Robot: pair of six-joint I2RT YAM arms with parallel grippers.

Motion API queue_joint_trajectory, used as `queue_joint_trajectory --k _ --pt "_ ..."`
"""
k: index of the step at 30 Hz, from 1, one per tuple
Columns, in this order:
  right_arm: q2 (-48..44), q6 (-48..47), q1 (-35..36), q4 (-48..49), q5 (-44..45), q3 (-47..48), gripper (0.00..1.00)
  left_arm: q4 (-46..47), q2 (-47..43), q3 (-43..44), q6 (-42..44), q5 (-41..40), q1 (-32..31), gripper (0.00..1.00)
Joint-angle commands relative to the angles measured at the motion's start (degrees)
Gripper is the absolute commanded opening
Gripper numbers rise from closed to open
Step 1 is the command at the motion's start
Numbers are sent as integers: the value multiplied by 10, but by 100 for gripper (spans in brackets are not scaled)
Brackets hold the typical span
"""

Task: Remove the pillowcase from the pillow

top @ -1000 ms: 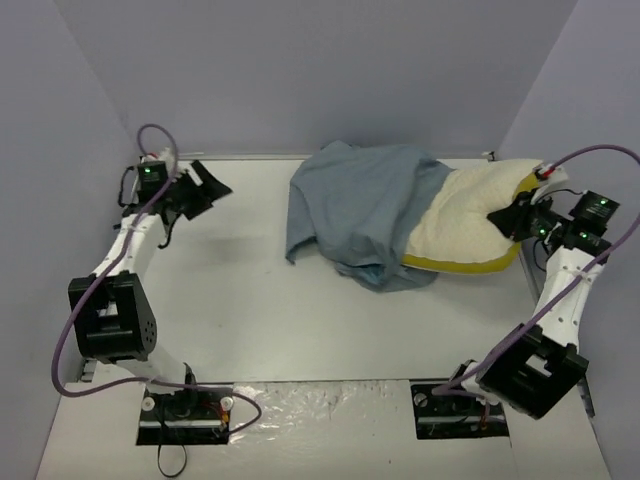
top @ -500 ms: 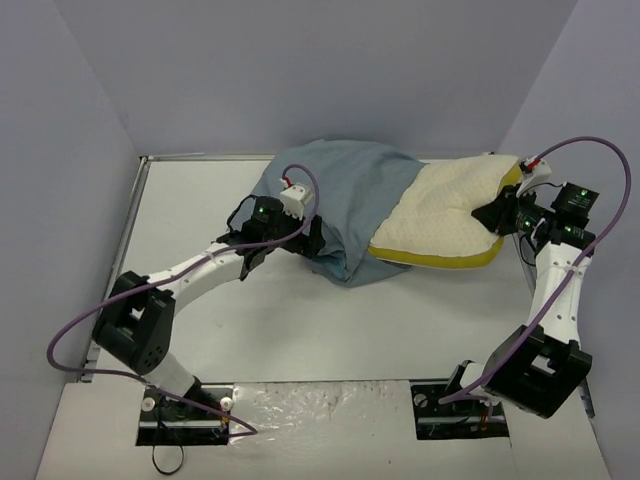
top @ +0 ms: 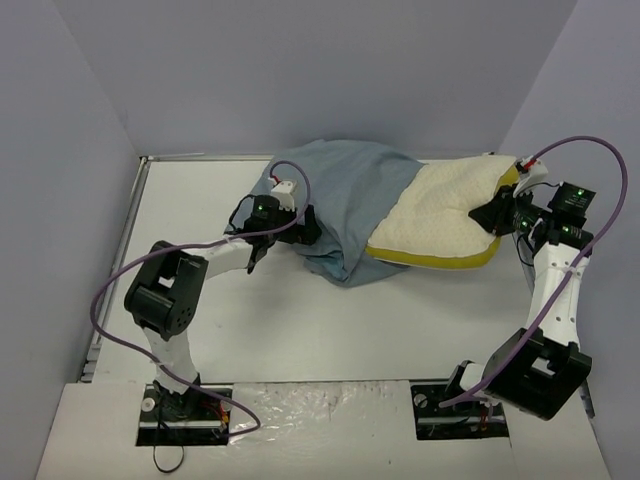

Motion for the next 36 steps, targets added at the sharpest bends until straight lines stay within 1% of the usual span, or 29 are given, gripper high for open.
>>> queue_joint_trajectory --k 1,2,4,5,7,8,9,10,12,13,14,15,16,17,18,19,20,21,23,25,27,28,29,31,32,33,34,35,36 --pt "-13 1 6 6 -37 24 0 25 20 22 33 65 -5 100" --pt "-10 3 6 7 -38 25 0 18 26 29 34 68 -4 85" --pt "-9 5 6 5 -41 29 0 18 44 33 24 78 5 70" --pt "-12 6 6 4 -42 31 0 23 48 33 18 85 10 50" --pt "-19 6 5 -1 -47 45 0 36 57 25 -6 94 31 32" --pt "-22 6 4 -4 -50 50 0 43 58 19 -13 96 40 13" --pt "-24 12 4 -6 -52 61 0 46 56 8 -29 96 50 6" --pt "-30 15 -1 -6 -58 67 0 49 52 1 -36 88 61 3" --pt "-36 28 -12 -6 -68 88 0 50 26 -31 -60 70 99 2" --pt "-39 34 -22 -6 -80 95 0 57 13 -46 -71 45 115 2" --pt "-41 38 -53 -6 -93 103 0 53 -2 -59 -81 29 145 2" --pt "-40 43 -75 -6 -107 111 0 50 -39 -73 -90 11 157 2" --pt "-37 55 -96 -5 -119 131 0 36 -59 -96 -93 -36 167 2" --pt "-32 59 -145 -6 -147 139 0 27 -81 -107 -92 -63 176 2" --pt "-28 65 -173 -4 -167 147 0 21 -121 -116 -89 -87 185 2" --pt "-15 73 -199 -3 -185 161 0 8 -139 -130 -85 -109 187 2" --pt "-8 78 -246 -3 -221 167 0 3 -155 -135 -80 -144 188 2" --pt "7 81 -267 -4 -238 176 0 -2 -182 -139 -76 -147 189 2" --pt "20 85 -300 -5 -267 179 0 -9 -207 -143 -71 -168 189 2" --pt "24 78 -302 -6 -270 165 0 -15 -220 -145 -72 -162 189 2" --pt "9 57 -279 -10 -273 145 0 -14 -240 -148 -74 -130 188 2" --pt "-1 48 -267 -10 -269 119 0 -15 -247 -149 -75 -115 187 2" --pt "-15 25 -230 -12 -237 105 0 -22 -263 -148 -77 -95 187 2" --pt "-65 -11 -179 -16 -176 74 0 -47 -287 -150 -74 -92 186 3" --pt "-83 -61 -146 -36 -139 49 0 -64 -316 -154 -70 -105 186 3" --pt "-108 -74 -70 -41 -60 37 0 -76 -332 -155 -65 -120 187 3" --pt "-116 -79 -33 -40 -25 27 0 -87 -347 -155 -58 -137 188 3" --pt "-118 -81 -4 -39 4 15 0 -101 -381 -156 -56 -146 190 2" --pt "-117 -81 29 -39 40 12 0 -109 -398 -156 -55 -185 193 2"
